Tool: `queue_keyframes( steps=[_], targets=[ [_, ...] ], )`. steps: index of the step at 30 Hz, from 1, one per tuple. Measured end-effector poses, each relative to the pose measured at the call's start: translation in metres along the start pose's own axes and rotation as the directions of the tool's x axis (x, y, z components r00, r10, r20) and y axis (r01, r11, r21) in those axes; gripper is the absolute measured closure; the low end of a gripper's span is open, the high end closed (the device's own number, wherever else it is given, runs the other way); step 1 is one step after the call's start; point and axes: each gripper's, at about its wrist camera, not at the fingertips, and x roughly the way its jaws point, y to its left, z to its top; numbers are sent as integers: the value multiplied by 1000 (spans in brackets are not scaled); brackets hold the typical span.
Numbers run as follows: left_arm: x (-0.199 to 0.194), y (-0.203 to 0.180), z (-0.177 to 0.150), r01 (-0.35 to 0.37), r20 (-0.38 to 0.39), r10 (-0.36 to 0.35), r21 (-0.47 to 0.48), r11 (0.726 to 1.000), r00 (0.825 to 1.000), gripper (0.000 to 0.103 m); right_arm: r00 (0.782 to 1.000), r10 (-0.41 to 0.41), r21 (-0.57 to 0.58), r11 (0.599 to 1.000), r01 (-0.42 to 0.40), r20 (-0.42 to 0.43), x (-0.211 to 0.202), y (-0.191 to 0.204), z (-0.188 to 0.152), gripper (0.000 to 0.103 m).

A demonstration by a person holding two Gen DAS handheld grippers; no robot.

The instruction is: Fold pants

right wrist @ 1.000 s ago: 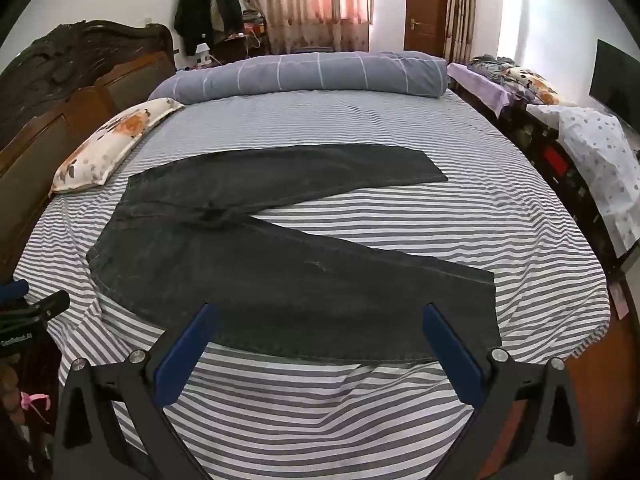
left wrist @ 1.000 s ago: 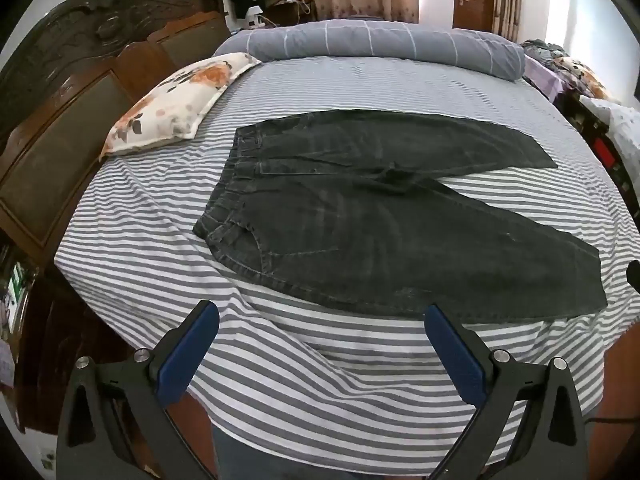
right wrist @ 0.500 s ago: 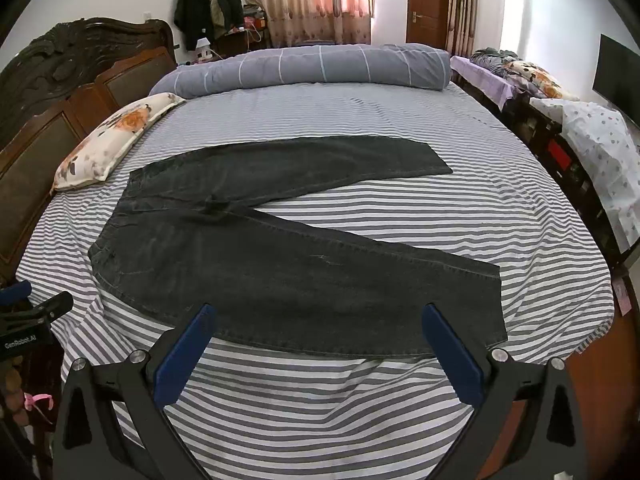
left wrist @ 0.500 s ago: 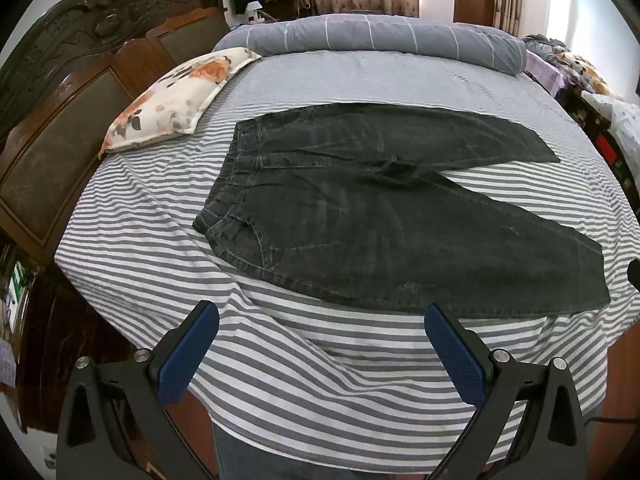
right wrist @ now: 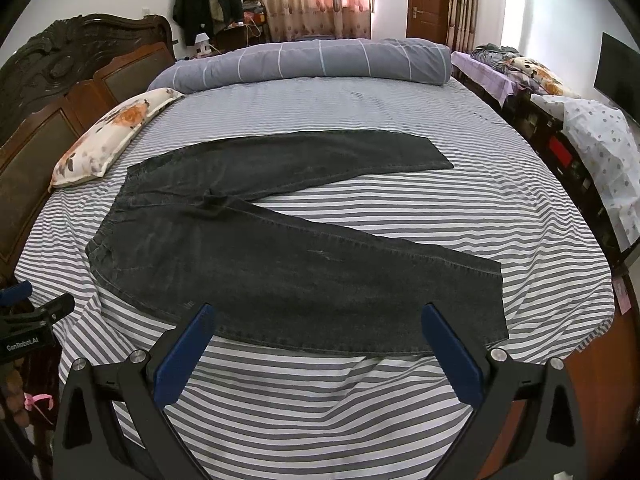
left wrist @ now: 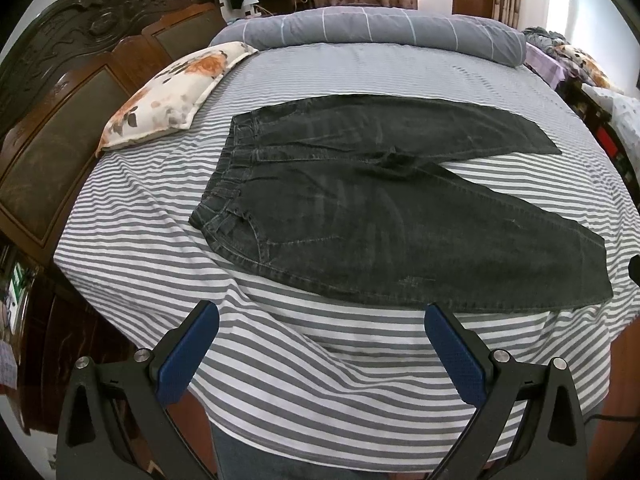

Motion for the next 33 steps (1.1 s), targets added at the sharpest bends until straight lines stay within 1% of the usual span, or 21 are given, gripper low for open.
queue_keyframes(
  steps=[22, 33],
  targets=[
    [5, 0, -3, -2, -3, 2, 0, 1000, 1000, 1, 1000, 1, 11, 1000, -1, -28, 8, -4, -4, 2],
    [6, -1, -3, 2, -1, -2, 2, 1000, 1000, 1, 1000, -4, 12, 1000, 4, -29, 8, -2, -5, 2]
  ],
)
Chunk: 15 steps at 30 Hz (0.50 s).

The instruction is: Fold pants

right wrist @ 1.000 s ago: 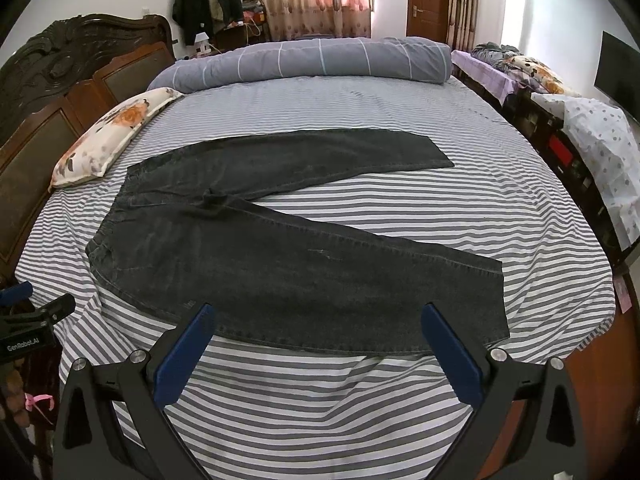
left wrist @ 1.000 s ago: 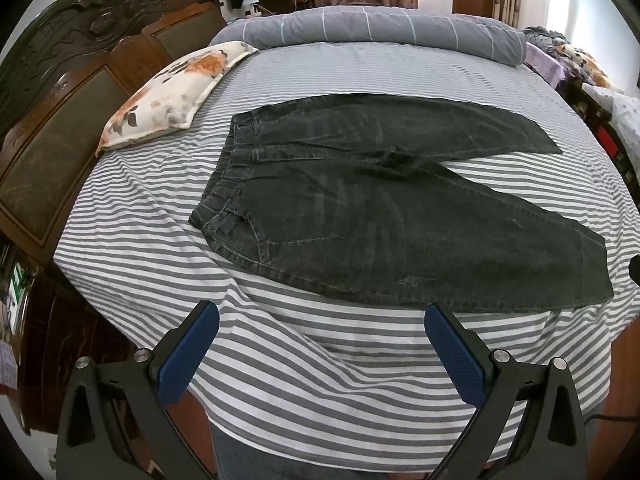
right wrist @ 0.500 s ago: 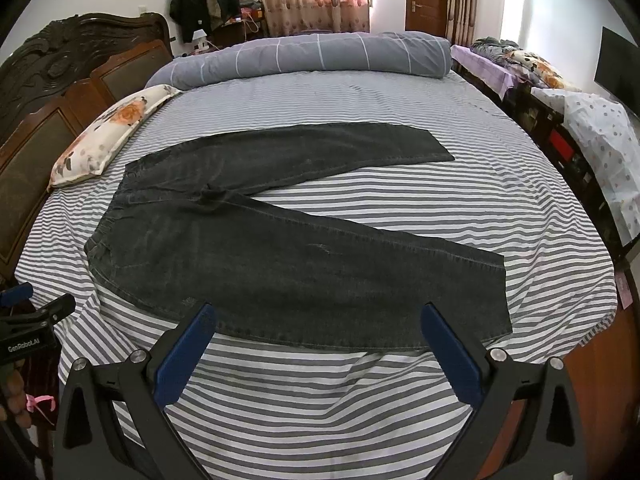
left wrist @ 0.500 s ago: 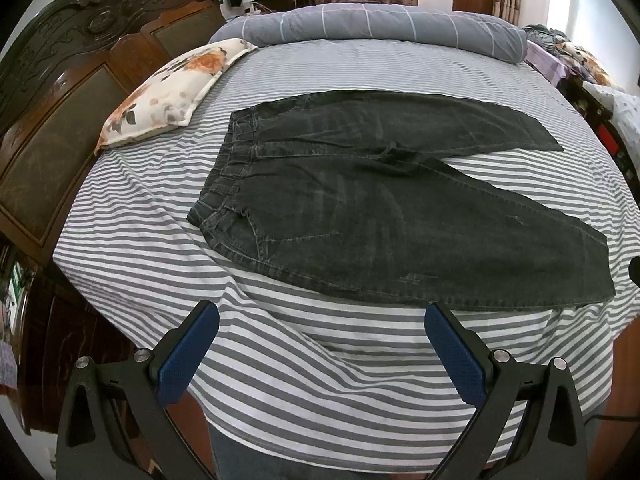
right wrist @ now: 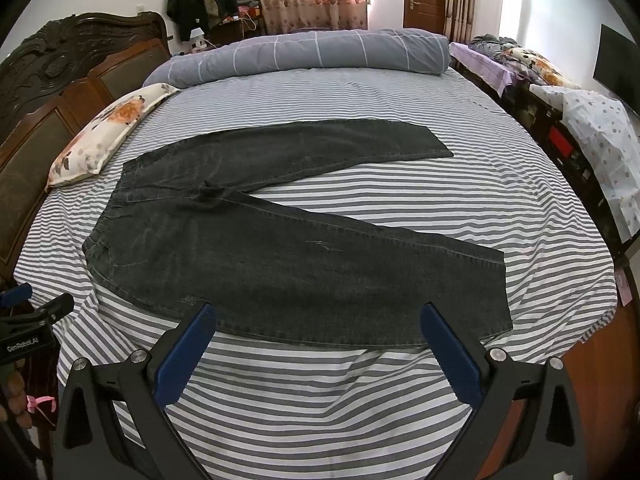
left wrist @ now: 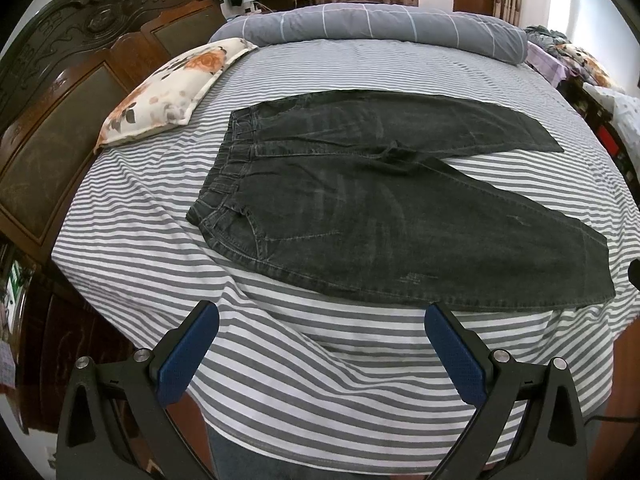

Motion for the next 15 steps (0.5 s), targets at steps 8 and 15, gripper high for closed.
queue_keyframes(
  steps=[8, 15],
  targets=[
    [0, 0, 0, 2, 0, -2, 1, 1000, 1000, 1, 1000, -1, 3, 1000, 1, -3, 2, -2, 0, 2],
    [6, 3, 0, 18, 9, -18, -5, 1000, 1000, 1, 1000, -6, 16, 1000, 6, -7, 4, -7, -1, 2]
  ],
)
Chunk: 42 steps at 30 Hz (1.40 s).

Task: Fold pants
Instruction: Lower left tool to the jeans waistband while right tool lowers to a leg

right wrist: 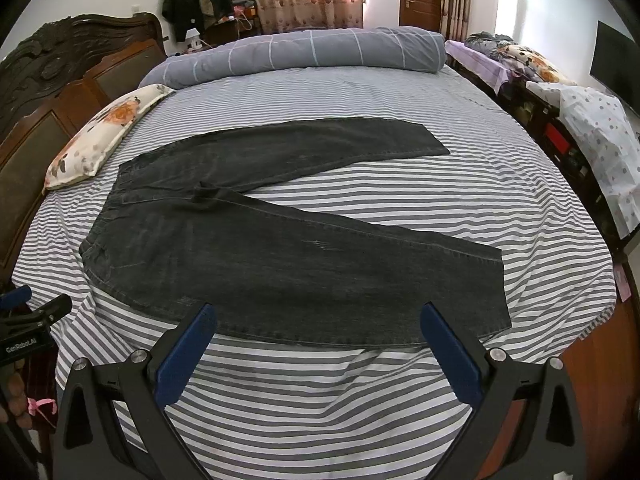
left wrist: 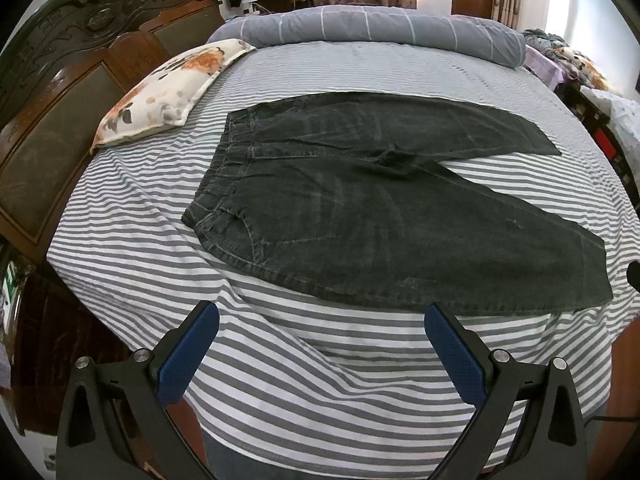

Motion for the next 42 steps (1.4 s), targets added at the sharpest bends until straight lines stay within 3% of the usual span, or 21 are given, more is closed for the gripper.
queue_keyframes(
  steps=[9, 13, 21, 31, 42],
  targets=[
    [13, 21, 15, 9, 29, -8, -44, 999, 1000, 7, 998, 59, 55, 997, -60, 18, 3, -7, 9, 2],
    [27, 42, 29, 29, 29, -27, -81, 996, 999, 19, 999, 41, 59, 997, -42, 26, 9, -8, 17, 2],
    [60, 79, 72, -38, 80, 45, -84, 996, 996, 29, 999, 27, 20, 999, -27, 18, 36, -2, 53, 2],
    [137, 133, 152, -56, 88, 67, -118, 991, 994, 34, 995, 103, -121, 987, -102, 2, 114, 25, 145, 2],
    [246, 200, 230, -60, 87, 73, -137, 989, 994, 34, 963, 239, -312, 912, -268, -129, 252, 72, 263, 6]
  ],
)
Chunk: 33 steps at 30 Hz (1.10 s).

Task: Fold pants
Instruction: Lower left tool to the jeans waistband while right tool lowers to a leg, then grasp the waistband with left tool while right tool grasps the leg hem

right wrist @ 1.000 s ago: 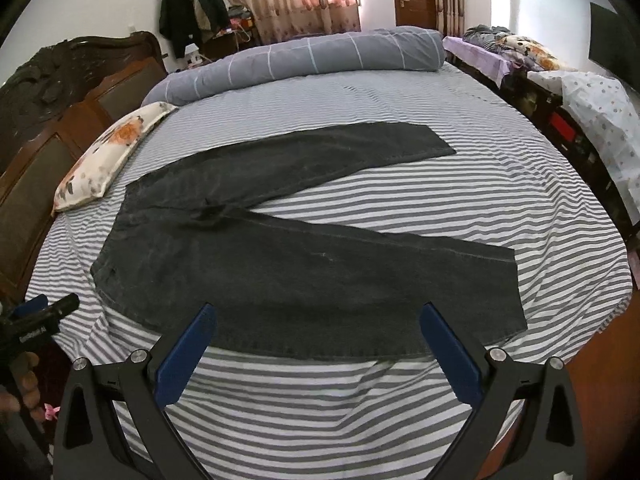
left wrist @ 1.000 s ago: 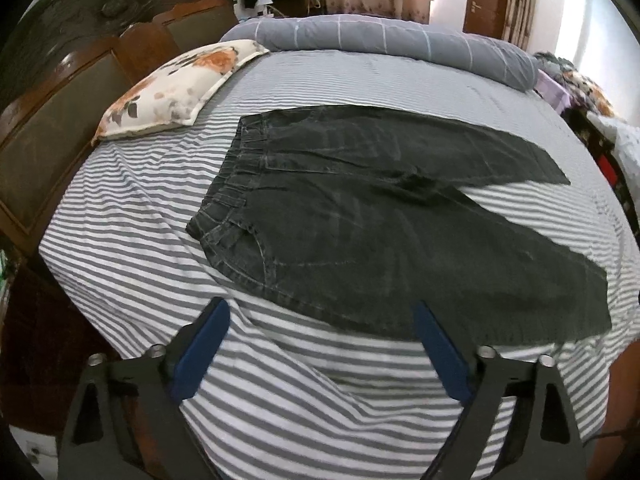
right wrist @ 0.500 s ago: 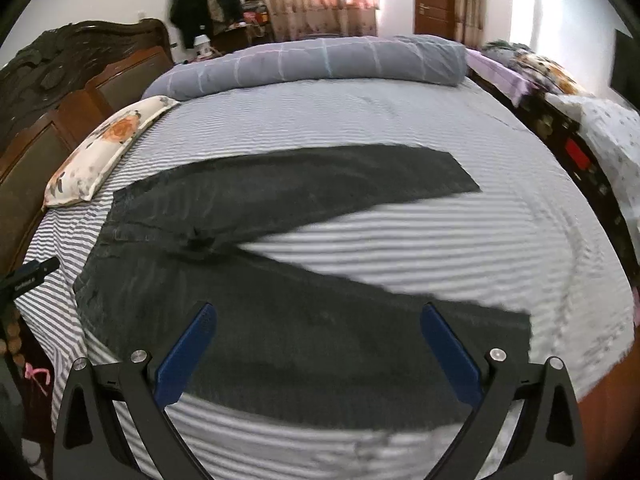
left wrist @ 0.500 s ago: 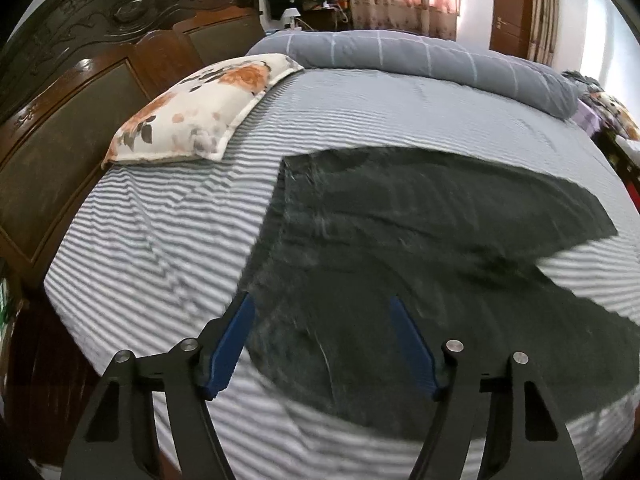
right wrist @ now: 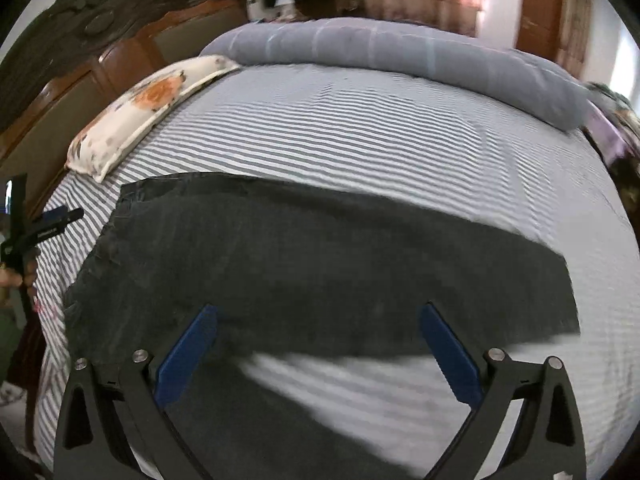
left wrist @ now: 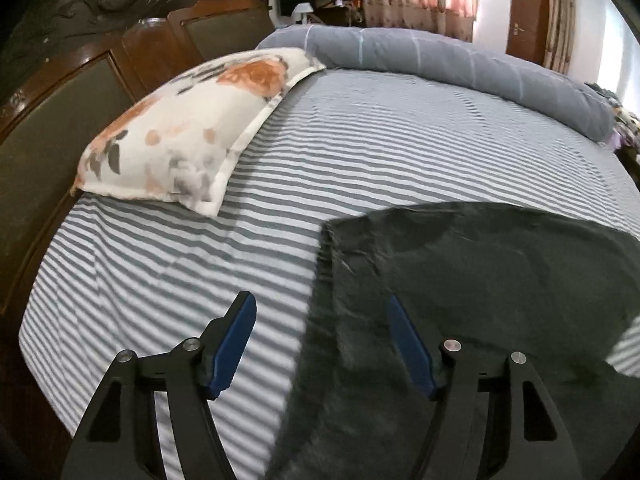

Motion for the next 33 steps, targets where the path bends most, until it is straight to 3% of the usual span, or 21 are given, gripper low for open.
queue_keyframes(
  steps=[5, 7, 12, 22, 26, 27, 28, 29, 30, 31, 33],
  targets=[
    [49, 20, 14, 25, -34, -27, -63, 998, 999, 34, 997, 48, -39, 998, -50, -65, 68, -19, 54, 24],
    [63, 23, 16, 34, -36, -36, -67, 997, 999, 34, 996, 39, -57, 997, -44, -86, 92, -27, 70, 34],
    [96, 19, 23, 77, -59, -80, -42, 996, 995, 34, 987, 43, -92, 994, -58, -155, 140, -45, 93, 45],
    [132, 1, 37, 155, -49, -154, 22, 988, 987, 33, 953, 77, -231, 962, -149, -294, 201, -55, 112, 45],
    [136, 1, 37, 172, -37, -171, 15, 985, 985, 33, 940, 116, -222, 956, -194, -322, 212, -52, 108, 45],
    [135, 1, 37, 177, -33, -176, 19, 984, 984, 34, 940, 129, -229, 951, -208, -317, 210, -49, 107, 47],
    [134, 0, 37, 187, -30, -187, 24, 982, 982, 41, 939, 140, -234, 947, -219, -314, 208, -45, 106, 58],
    [134, -2, 37, 205, -32, -204, 32, 978, 978, 56, 939, 147, -234, 946, -226, -312, 207, -42, 104, 64],
    [132, -6, 37, 222, -33, -221, 43, 974, 975, 61, 939, 150, -239, 943, -230, -310, 205, -38, 103, 73],
    [128, -11, 37, 198, -25, -197, 61, 978, 980, 63, 937, 156, -249, 939, -239, -313, 203, -34, 102, 84],
    [125, -21, 37, 162, -16, -161, 106, 981, 987, 71, 939, 139, -272, 935, -229, -313, 199, -25, 101, 90]
  ],
)
